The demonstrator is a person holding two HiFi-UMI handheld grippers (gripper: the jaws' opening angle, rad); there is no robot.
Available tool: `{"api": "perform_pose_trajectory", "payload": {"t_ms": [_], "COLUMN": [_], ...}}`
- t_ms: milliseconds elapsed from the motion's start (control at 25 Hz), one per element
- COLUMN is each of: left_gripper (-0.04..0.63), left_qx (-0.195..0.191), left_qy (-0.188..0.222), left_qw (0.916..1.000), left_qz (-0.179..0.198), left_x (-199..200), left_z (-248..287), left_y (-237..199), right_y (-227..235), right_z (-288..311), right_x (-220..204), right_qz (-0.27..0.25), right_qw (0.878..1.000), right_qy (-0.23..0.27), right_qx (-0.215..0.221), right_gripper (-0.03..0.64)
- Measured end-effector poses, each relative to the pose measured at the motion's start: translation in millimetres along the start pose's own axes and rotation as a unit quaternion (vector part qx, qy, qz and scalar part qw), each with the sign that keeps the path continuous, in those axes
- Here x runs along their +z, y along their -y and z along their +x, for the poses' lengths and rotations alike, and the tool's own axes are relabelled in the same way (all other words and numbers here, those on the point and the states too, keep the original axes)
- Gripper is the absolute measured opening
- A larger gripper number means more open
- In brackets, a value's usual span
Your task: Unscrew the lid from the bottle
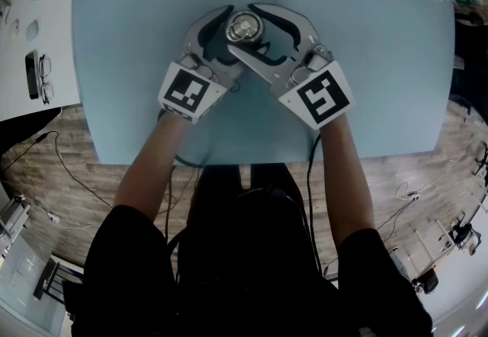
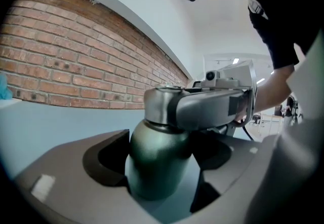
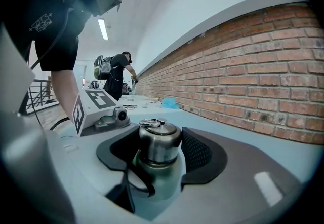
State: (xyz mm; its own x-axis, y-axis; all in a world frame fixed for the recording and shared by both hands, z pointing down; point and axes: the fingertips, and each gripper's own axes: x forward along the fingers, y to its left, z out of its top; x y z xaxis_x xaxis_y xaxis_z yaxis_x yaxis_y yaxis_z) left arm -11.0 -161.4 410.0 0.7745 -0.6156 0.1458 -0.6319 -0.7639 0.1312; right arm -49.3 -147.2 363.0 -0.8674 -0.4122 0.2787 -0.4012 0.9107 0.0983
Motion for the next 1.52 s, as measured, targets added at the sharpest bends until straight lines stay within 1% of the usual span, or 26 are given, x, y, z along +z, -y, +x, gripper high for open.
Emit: {"api": "perform_pose_trajectory", "payload": {"t_ms": [80,280,480,680,960,1080,1200,1320,1520], "left_gripper": [0.37,0.37,0.37,0.37,0.37,0.37,0.37,0.37,0.37], "left_qx": [-0.002,-0.007,-0.012,-0.017,-0.03,-0.037,-0.044,-0.046,-0.049], "left_qy": [-0.004,0.005,-0.003,0.0,-0.007,0.002,-0.004,0.002,0.007], "left_qw": [1.0,1.0,0.9999,0.9999,0.9995,0.9993,0.999,0.9989,0.9987], "left_qz": [-0.001,0.001,-0.001,0.004,0.006,0.005,0.006,0.005,0.009], "left_x": [-1.6,3.7,-0.1,1.3,-0.9,3.5,0.8,2.3,5.2], "left_z": [-0.4,0.4,-0.4,-0.1,-0.8,0.2,-0.3,-0.5,0.1], "left_y": [0.2,0.6,1.2,0.7,0.9,1.5,1.9,1.9,2.3], "right_y": [-0.2,0.1,-0.4,0.5,-0.2,-0.4,-0.5,-0.8,-1.5], "right_z": [-0.2,0.2,-0.4,0.2,0.8,0.7,1.0,1.1,0.8], "right_x": [-0.4,2.4,1.6,4.0,4.2,3.6,3.6,5.3,4.5], "right_qz": [0.0,0.006,0.004,0.01,0.007,0.006,0.011,0.015,0.008], "right_qw": [1.0,1.0,1.0,1.0,0.999,0.999,0.999,0.999,0.999], "right_qy": [-0.001,0.01,0.008,0.017,0.019,0.017,0.02,0.027,0.022], "right_qx": [0.002,0.004,0.01,0.014,0.029,0.034,0.039,0.044,0.049], "right_gripper": [0.261,0.261,0.261,0.262,0.262,0.262,0.262,0.262,0.262]}}
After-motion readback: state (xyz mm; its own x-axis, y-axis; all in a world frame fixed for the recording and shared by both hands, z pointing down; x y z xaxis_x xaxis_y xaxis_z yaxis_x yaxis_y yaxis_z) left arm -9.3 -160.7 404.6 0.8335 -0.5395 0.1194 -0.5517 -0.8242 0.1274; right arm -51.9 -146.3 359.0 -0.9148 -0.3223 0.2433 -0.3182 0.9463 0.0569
